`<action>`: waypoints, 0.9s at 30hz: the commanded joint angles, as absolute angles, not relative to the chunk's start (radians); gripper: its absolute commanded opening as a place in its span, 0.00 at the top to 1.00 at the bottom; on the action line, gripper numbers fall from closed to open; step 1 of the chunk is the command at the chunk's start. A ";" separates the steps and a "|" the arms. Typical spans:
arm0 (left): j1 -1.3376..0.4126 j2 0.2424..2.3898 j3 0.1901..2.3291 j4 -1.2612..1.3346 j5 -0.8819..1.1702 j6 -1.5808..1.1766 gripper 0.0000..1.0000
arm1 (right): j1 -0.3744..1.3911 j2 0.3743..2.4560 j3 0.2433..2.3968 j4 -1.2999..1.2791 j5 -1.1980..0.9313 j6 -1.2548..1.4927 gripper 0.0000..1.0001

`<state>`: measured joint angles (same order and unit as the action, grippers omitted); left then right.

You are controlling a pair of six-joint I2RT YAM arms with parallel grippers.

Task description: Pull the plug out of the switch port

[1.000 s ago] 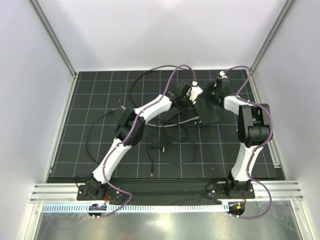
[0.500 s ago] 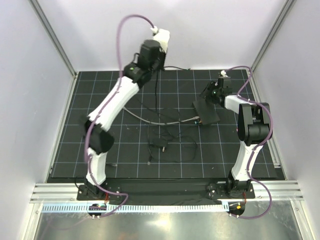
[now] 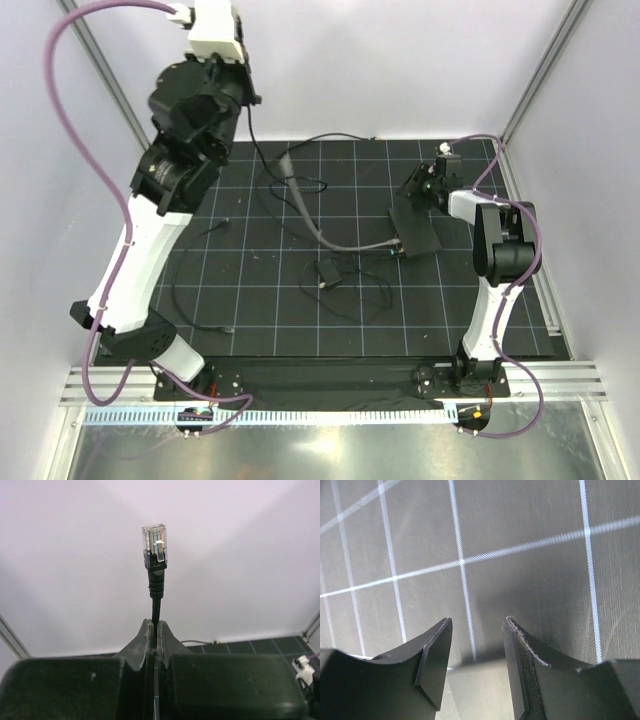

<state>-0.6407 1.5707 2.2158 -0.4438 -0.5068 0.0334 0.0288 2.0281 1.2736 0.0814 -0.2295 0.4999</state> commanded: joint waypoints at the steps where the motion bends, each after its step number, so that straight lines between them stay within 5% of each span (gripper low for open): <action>1: -0.644 1.523 2.304 -0.442 -0.564 0.080 1.00 | 0.026 2.082 1.246 -0.077 -0.224 0.485 0.47; 8: -0.644 1.471 2.390 -0.448 -0.653 0.179 1.00 | 0.026 2.086 1.253 -0.080 -0.229 0.483 0.47; 21: -0.632 1.367 2.083 -0.725 -1.040 0.080 1.00 | 0.026 2.091 1.256 -0.084 -0.236 0.482 0.47; 27: -0.378 1.325 1.809 -0.888 -0.869 -0.090 1.00 | 0.026 2.089 1.253 -0.080 -0.238 0.482 0.47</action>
